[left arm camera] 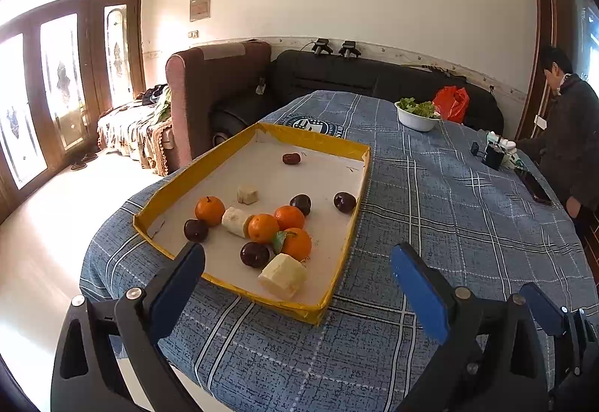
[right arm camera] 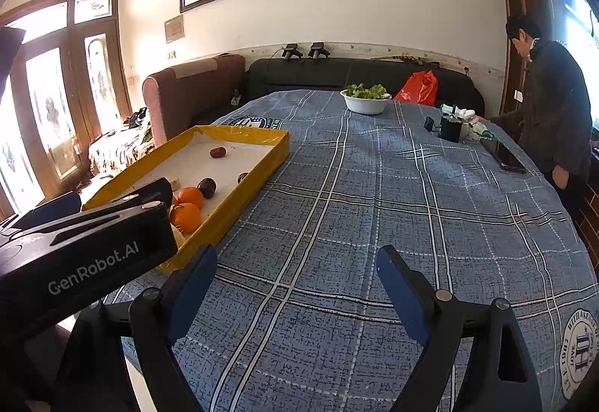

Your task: Organize fruits

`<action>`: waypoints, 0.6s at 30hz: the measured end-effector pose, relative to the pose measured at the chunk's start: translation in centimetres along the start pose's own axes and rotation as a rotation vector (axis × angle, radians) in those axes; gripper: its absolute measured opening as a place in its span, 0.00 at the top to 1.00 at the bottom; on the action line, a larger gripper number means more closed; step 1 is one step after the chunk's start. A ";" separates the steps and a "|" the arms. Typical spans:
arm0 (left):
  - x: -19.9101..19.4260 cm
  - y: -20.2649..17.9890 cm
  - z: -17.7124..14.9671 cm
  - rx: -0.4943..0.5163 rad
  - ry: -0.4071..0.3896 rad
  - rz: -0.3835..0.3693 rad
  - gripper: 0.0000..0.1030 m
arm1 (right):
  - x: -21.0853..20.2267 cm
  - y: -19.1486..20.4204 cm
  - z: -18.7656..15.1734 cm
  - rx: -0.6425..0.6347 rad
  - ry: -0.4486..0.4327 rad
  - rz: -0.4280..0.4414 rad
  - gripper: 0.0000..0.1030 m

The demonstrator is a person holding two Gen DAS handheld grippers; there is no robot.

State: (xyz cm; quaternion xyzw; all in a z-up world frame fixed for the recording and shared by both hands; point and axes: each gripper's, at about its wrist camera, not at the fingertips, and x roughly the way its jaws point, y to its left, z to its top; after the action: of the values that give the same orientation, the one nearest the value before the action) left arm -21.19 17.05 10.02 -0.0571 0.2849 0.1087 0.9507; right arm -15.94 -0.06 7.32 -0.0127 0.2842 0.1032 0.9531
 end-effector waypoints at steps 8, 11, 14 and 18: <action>-5.2 0.9 0.8 -0.045 -0.239 0.188 0.02 | -1.5 1.2 0.2 -0.061 -0.069 -0.027 0.11; -7.6 1.6 1.0 -0.052 -0.311 0.300 0.00 | -3.1 1.4 0.4 -0.093 -0.140 -0.054 0.10; -8.1 2.9 1.6 -0.090 -0.272 0.271 0.00 | -4.0 1.6 0.8 -0.113 -0.183 -0.065 0.07; -6.1 4.1 1.7 -0.136 -0.139 0.103 0.00 | -3.8 2.0 1.2 -0.115 -0.167 -0.031 0.07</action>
State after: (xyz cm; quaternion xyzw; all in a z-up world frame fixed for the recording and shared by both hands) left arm -26.25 20.28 14.60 -0.0990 0.2129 0.1800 0.9552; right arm -18.83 1.28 10.48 -0.0631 0.1973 0.1053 0.9726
